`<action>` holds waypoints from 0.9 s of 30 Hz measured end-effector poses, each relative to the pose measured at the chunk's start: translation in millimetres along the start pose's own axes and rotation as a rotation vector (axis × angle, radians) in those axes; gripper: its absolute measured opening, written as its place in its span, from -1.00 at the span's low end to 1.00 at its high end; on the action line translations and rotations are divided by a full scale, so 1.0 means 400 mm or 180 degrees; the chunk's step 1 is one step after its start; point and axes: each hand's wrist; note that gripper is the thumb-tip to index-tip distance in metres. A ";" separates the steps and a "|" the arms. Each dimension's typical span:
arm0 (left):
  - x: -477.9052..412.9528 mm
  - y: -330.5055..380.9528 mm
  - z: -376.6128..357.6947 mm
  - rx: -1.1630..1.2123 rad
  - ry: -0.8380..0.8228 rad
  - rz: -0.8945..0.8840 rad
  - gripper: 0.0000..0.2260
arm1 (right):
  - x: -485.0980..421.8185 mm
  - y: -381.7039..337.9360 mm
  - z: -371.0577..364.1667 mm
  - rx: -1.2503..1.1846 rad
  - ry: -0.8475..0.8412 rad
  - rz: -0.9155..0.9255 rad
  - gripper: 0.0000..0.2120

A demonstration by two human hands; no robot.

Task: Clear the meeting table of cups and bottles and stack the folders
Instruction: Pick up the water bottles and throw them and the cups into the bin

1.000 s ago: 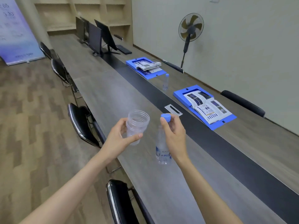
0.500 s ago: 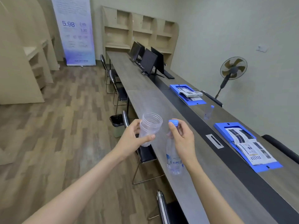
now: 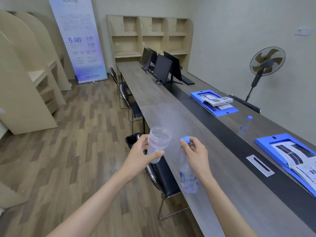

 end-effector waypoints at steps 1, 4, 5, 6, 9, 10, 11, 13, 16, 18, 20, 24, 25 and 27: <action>-0.038 -0.003 -0.003 0.0020 -0.0011 0.0036 -0.55 | -0.031 0.008 -0.002 -0.0004 0.0001 -0.0045 -0.93; -0.126 -0.021 -0.021 0.0074 -0.0045 0.0094 -0.52 | -0.109 0.040 0.000 -0.0057 0.0070 -0.0146 -0.91; -0.156 -0.033 -0.029 0.0090 -0.0081 0.0098 -0.52 | -0.133 0.049 0.002 -0.0052 0.0096 -0.0174 -0.89; -0.187 -0.045 -0.040 0.0093 -0.0133 0.0122 -0.52 | -0.158 0.062 0.004 -0.0022 0.0131 -0.0211 -0.85; -0.285 -0.085 -0.068 0.0086 -0.0332 0.0173 -0.52 | -0.234 0.097 0.011 0.0068 0.0245 -0.0280 -0.80; -0.322 -0.097 -0.078 0.0090 -0.0385 0.0172 -0.50 | -0.262 0.110 0.014 0.0096 0.0291 -0.0291 -0.80; -0.360 -0.108 -0.088 0.0108 -0.0431 0.0172 -0.48 | -0.288 0.119 0.016 0.0131 0.0334 -0.0312 -0.81; -0.442 -0.120 -0.104 0.0140 -0.0548 0.0169 -0.46 | -0.345 0.134 0.019 0.0168 0.0422 -0.0362 -0.83; -0.574 -0.137 -0.130 0.0252 -0.0794 0.0133 -0.49 | -0.431 0.141 0.028 0.0270 0.0568 -0.0378 -0.84; -0.667 -0.133 -0.148 0.0337 -0.0957 0.0130 -0.46 | -0.488 0.135 0.038 0.0344 0.0702 -0.0468 -0.84; -0.746 -0.130 -0.169 0.0388 -0.1082 0.0180 -0.36 | -0.534 0.127 0.059 0.0354 0.0907 -0.0635 -0.85; -0.885 -0.128 -0.240 0.0455 -0.1412 0.0119 -0.24 | -0.605 0.141 0.135 0.0263 0.1162 -0.1170 -0.84; -0.905 -0.126 -0.263 0.0487 -0.1470 0.0135 -0.27 | -0.619 0.153 0.158 0.0270 0.1197 -0.1333 -0.83; -0.936 -0.128 -0.305 0.0517 -0.1610 0.0175 -0.29 | -0.647 0.192 0.208 0.0438 0.1309 -0.1565 -0.85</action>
Point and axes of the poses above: each hand's wrist, its own x-axis away from the middle knuckle, its own z-axis out of the back of the hand, y = z × x, and after that the axes turned 1 degree about x, right-handed
